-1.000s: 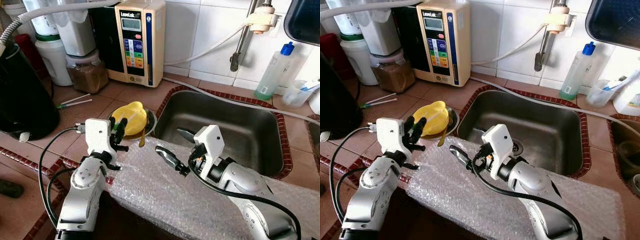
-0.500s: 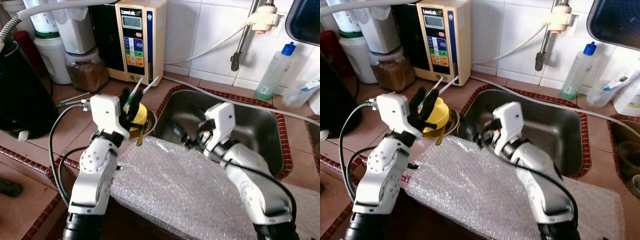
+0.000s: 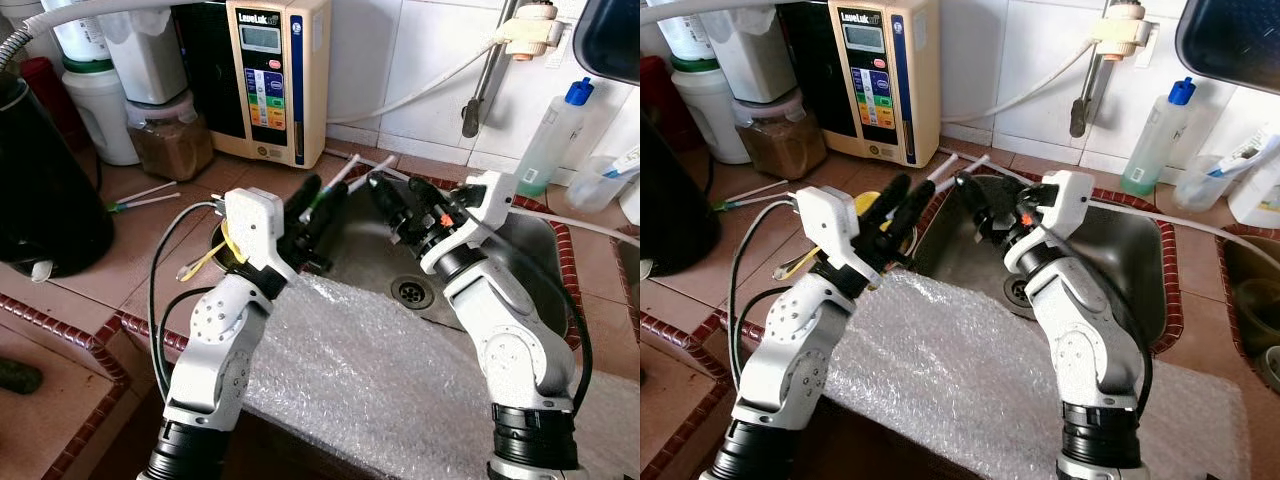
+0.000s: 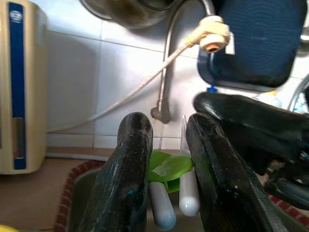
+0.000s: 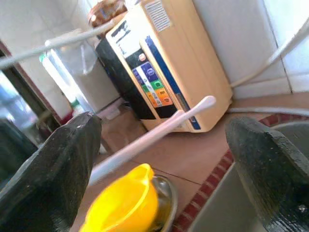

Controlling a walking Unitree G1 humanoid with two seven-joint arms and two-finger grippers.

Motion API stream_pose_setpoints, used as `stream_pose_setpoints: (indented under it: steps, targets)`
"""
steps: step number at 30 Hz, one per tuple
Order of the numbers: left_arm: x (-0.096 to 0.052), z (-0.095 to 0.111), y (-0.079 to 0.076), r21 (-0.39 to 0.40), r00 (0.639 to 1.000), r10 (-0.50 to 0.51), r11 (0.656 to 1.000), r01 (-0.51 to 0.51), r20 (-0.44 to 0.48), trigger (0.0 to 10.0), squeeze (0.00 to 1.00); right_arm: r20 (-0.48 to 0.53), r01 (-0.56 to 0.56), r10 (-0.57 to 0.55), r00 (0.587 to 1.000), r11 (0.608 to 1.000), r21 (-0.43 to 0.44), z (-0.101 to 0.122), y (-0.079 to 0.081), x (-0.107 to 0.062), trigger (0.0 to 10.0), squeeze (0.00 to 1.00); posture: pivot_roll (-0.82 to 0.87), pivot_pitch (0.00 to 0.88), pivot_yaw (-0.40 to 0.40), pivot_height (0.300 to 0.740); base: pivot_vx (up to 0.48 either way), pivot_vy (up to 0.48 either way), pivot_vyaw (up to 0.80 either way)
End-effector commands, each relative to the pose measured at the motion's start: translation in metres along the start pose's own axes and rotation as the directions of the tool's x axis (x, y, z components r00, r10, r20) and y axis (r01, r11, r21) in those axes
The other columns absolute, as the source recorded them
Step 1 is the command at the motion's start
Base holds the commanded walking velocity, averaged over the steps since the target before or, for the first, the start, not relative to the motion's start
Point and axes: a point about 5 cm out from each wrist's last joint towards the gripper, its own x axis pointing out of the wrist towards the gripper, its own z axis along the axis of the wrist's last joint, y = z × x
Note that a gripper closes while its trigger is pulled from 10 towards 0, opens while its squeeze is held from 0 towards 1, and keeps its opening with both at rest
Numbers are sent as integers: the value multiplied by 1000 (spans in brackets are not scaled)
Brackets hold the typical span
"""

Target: Kitchen organization

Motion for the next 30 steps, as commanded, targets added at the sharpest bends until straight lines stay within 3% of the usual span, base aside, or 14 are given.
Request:
stream_pose_setpoints:
  steps: [1, 5, 8, 15, 30]
  targets:
    - [2, 0, -4, 6, 1000, -31, 999, 31, 2, 0, 0, 9, -6, 6, 1000, 999, 52, 3, 1, 3, 10000, 0, -16, 0, -2, 740, 0, 0, 0]
    - [3, 0, -3, 3, 999, -34, 999, 34, 8, 0, 0, 7, 1, -2, 1000, 994, 107, 2, 1, 5, 10000, 0, -19, 0, -2, 740, 0, 0, 0]
    - [3, 0, -5, 5, 999, -46, 999, 46, 9, 0, 0, 12, 13, -16, 1000, 976, 218, 0, 2, 10, 0, 0, -13, 0, -5, 740, 0, 0, 0]
    - [2, -1, -4, 15, 999, -44, 999, 44, 14, 0, 0, 4, 19, -21, 1000, 953, 302, -2, 4, 14, 0, 0, -11, 0, -7, 740, 0, 0, 0]
    - [2, -3, -3, 14, 999, -45, 999, 44, 11, 0, 0, -27, -9, 21, 999, 925, 380, -5, 10, 13, 0, 0, -9, 0, -6, 740, 0, 0, 0]
